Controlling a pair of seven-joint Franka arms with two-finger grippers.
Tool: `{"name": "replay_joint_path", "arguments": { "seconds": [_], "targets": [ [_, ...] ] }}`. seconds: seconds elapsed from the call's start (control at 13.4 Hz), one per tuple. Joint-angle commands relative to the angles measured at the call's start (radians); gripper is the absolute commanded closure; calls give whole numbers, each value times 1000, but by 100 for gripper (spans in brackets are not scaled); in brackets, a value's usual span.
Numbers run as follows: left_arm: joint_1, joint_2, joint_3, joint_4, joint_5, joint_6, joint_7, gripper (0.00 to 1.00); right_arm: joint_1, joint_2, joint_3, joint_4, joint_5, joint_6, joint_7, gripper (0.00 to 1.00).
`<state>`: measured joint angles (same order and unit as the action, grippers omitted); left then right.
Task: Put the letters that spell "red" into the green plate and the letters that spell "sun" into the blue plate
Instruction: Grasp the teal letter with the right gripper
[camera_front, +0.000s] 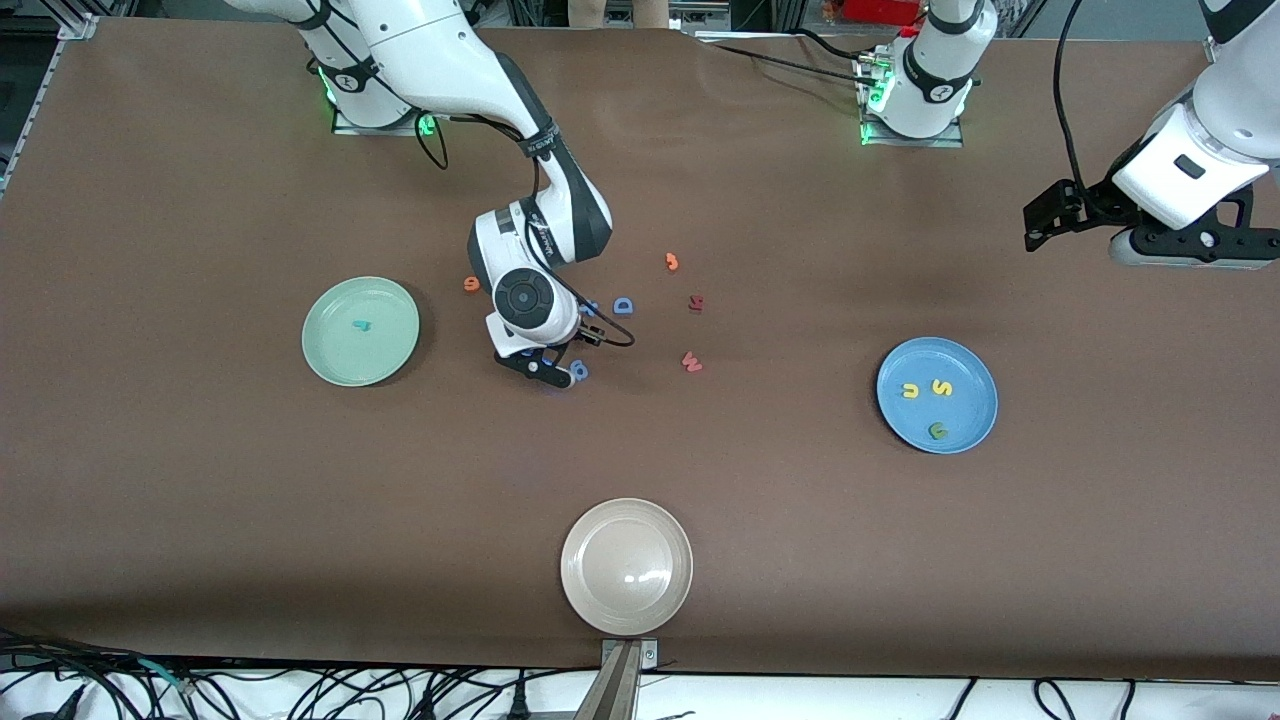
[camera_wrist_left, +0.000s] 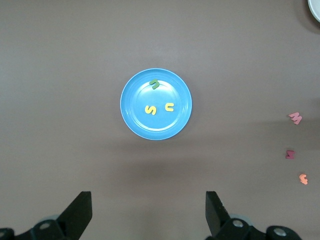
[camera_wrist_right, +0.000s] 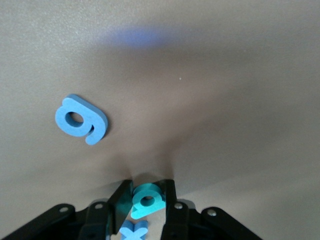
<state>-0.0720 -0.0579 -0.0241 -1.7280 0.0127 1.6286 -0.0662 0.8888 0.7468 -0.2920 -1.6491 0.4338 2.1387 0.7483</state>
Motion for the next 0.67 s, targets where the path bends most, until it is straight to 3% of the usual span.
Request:
{"name": "replay_joint_path", "arguments": {
  "seconds": [0.0,0.22,0.6],
  "targets": [
    [18,-10,-10,-12,-36,2,-1,0,-2,8,-4,-11,16,0,-12,100],
    [58,-7,-43,-10,-49,2,0,0,-10,-10,-24,-2,14,-22,-17,100],
    [86,6,-66,5,-59,2,-1,0,-11,-72,-177,72,14,-256,-124,100]
  ]
}}
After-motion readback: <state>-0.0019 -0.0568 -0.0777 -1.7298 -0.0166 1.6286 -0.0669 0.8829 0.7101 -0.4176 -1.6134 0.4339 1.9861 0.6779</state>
